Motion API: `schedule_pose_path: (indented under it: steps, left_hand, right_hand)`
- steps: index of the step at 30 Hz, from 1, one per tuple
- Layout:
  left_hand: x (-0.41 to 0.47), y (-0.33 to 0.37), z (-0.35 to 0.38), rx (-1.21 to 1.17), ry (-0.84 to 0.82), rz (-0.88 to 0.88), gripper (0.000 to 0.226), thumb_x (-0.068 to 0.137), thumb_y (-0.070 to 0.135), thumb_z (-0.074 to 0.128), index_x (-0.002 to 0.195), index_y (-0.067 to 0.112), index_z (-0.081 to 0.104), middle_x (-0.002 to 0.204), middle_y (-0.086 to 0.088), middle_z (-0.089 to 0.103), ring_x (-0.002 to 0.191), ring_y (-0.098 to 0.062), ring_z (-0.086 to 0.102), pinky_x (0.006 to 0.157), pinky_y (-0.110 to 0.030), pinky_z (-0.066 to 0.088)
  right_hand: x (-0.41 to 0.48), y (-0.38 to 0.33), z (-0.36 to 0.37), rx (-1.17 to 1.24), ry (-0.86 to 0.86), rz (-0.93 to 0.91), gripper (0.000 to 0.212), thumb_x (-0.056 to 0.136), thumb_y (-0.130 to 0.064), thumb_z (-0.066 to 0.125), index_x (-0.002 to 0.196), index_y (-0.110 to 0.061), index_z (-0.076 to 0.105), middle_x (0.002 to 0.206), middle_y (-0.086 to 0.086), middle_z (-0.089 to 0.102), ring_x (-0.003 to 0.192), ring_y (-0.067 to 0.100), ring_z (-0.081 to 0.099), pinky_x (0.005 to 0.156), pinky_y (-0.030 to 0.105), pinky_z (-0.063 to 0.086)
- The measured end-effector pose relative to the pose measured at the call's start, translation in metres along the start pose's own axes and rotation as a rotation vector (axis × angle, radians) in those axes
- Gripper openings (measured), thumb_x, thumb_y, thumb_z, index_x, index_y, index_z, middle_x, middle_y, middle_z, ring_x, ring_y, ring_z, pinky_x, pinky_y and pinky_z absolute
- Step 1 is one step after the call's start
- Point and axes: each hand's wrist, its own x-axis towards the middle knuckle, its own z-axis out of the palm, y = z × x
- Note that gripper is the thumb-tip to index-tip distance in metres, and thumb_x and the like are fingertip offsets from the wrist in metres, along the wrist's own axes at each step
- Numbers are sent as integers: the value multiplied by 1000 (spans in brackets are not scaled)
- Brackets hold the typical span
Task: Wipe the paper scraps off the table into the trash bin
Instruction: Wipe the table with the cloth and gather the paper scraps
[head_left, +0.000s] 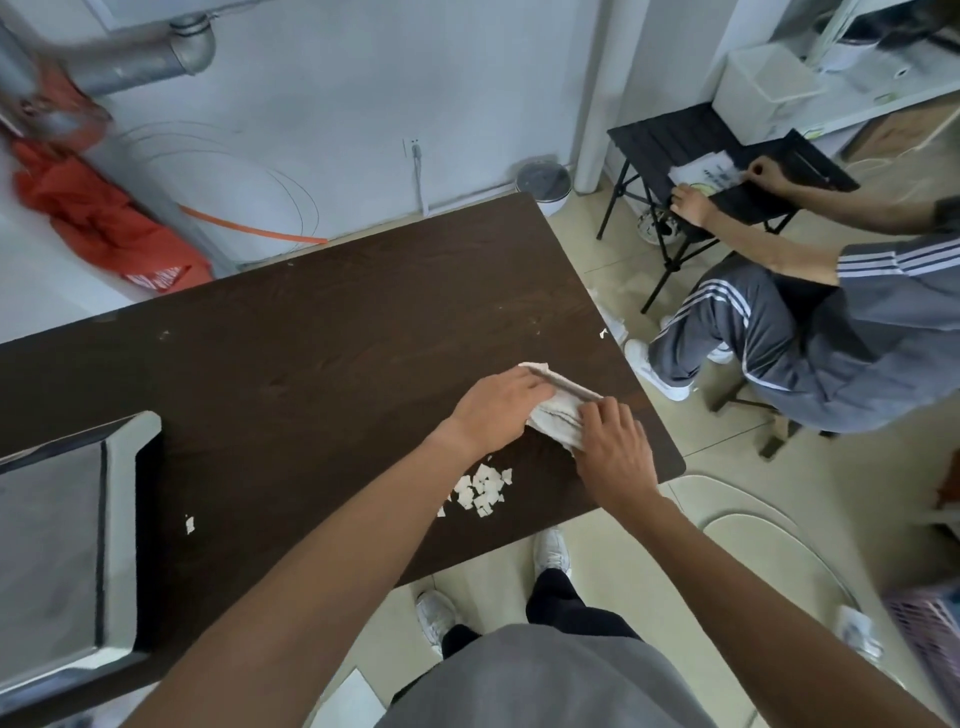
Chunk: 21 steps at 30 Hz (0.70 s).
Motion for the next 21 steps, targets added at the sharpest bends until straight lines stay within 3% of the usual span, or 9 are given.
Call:
schedule_pose_path:
  steps: [3,8,13,18,21]
  left_hand:
    - [20,24,10,-4,10,72,44,79,-7,66,119,11,69,122,-6,69,122,-24,60,91,-41,57]
    - [13,34,29,-63,-48,96,47,86,-5,58,130,11,66,128,-6,66,126,-24,57,94,-42,54]
    - [-11,16,23,-65,-88,73,49,85,-5,56,129,13,66,128,-3,65,127,-21,55,93,-41,54]
    - [-38,-14,8,-9,-115,33,42,89,0,60,128,15,64,126,-1,66,126,-19,54,92,-44,55]
    - [-57,-28,1,27,-101,-1,36,94,7,59,128,16,64,129,0,65,127,-18,53,94,-40,54]
  right_hand:
    - [-18,19,-1,-9,-34,123,37,79,-22,73,106,-13,51,102,7,49,87,26,50,71,39,50]
    - [-44,4,4,73,-166,273,37,87,-35,68,107,-11,47,102,7,46,87,27,55,60,36,47]
    - [-45,-24,9,181,-176,213,35,87,-32,68,101,-6,49,95,11,49,76,32,60,56,36,44]
    - [-27,-61,10,274,-224,160,34,93,-32,59,108,-3,48,100,13,50,79,34,60,60,35,40]
    - [-20,-82,15,304,-250,112,35,93,-33,58,110,-5,47,103,13,51,81,36,62,63,39,47]
